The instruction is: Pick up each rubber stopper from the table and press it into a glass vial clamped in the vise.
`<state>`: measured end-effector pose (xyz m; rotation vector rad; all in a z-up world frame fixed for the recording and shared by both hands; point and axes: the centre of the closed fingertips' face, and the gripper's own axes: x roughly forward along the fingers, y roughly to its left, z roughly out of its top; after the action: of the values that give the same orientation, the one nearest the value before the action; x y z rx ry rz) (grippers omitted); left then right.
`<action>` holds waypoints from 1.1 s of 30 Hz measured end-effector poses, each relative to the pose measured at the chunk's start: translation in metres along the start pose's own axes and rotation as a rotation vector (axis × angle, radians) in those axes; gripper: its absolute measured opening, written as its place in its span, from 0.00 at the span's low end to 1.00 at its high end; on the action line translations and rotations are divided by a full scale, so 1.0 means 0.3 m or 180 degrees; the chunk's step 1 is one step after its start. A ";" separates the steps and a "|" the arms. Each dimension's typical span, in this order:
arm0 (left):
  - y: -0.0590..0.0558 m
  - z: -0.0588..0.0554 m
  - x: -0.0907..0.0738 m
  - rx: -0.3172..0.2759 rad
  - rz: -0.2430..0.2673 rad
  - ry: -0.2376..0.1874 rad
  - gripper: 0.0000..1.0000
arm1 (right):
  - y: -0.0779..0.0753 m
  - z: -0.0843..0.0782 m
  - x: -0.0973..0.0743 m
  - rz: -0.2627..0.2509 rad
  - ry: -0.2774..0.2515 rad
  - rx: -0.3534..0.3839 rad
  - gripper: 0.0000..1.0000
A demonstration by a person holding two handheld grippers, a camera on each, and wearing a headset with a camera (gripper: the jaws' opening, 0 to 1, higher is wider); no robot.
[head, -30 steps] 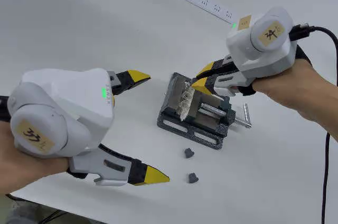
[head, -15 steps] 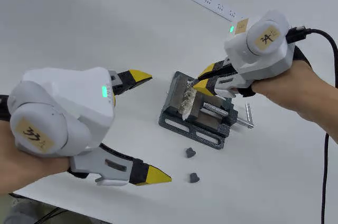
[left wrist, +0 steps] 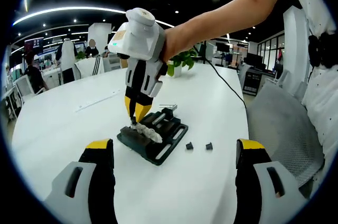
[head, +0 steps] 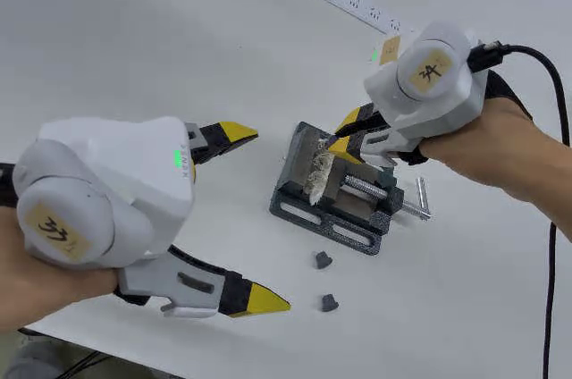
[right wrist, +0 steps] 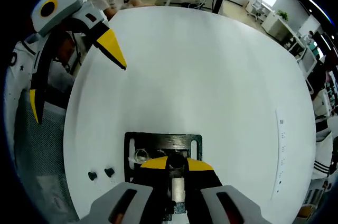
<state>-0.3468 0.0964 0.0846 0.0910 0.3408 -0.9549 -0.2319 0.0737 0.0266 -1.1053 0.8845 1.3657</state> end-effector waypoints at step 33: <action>0.011 -0.003 -0.014 -0.0029 0.0044 -0.0006 0.94 | 0.000 0.017 -0.026 0.0117 -0.0131 0.0120 0.12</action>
<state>-0.3465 0.1019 0.0848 0.0840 0.3425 -0.9395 -0.2329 0.0762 0.0355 -1.0331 0.9011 1.3918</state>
